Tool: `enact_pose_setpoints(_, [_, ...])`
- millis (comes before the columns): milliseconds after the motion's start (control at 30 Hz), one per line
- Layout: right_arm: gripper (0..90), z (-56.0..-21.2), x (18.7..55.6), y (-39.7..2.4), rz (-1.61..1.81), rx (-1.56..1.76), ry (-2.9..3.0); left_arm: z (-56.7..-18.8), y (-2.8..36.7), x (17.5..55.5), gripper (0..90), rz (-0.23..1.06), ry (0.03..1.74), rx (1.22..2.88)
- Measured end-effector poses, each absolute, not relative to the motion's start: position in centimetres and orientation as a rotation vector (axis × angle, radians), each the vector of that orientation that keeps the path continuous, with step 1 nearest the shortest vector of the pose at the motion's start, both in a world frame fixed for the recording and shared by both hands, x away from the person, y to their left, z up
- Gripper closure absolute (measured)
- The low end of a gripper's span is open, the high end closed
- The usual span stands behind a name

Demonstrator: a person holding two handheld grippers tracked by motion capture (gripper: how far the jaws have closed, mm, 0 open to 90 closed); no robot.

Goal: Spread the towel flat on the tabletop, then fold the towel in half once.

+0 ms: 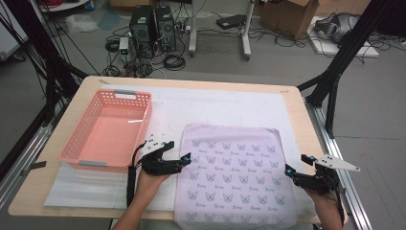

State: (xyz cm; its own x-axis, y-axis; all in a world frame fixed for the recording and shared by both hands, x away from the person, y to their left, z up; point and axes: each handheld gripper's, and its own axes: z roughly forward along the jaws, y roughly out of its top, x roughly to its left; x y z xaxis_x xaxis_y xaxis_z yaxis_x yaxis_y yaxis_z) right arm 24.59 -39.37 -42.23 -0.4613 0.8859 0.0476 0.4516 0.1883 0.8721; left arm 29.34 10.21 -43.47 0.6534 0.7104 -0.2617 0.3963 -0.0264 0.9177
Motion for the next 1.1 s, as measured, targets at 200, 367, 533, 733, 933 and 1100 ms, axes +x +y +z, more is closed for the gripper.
enact_pose_setpoints(200, [20.3, -42.4, 24.9, -39.3, 1.203, 1.25, 2.012, -43.3, 10.2, 29.4, 21.8, 0.31, 0.886, 1.675])
enact_pose_setpoints(367, [20.3, -42.4, 25.0, -38.8, 1.2, 1.24, 2.026, -43.6, 9.9, 29.7, 21.8, 0.273, 0.849, 1.701])
enact_pose_setpoints(533, [20.3, -42.6, 25.1, -38.5, 1.189, 1.256, 2.04, -43.7, 9.9, 30.0, 21.4, 0.33, 0.873, 1.712])
enact_pose_setpoints(733, [20.3, -42.8, 25.3, -38.2, 1.18, 1.262, 2.055, -43.6, 10.2, 30.1, 23.7, 0.342, 0.937, 1.688])
enact_pose_setpoints(933, [20.3, -43.0, 25.4, -37.9, 1.17, 1.27, 2.063, -43.8, 10.2, 30.4, 25.3, 0.333, 0.955, 1.698])
enact_pose_setpoints(1100, [20.7, -43.2, 25.8, -37.9, 1.168, 1.296, 2.061, -44.3, 10.0, 30.8, 25.5, 0.307, 0.989, 1.733])
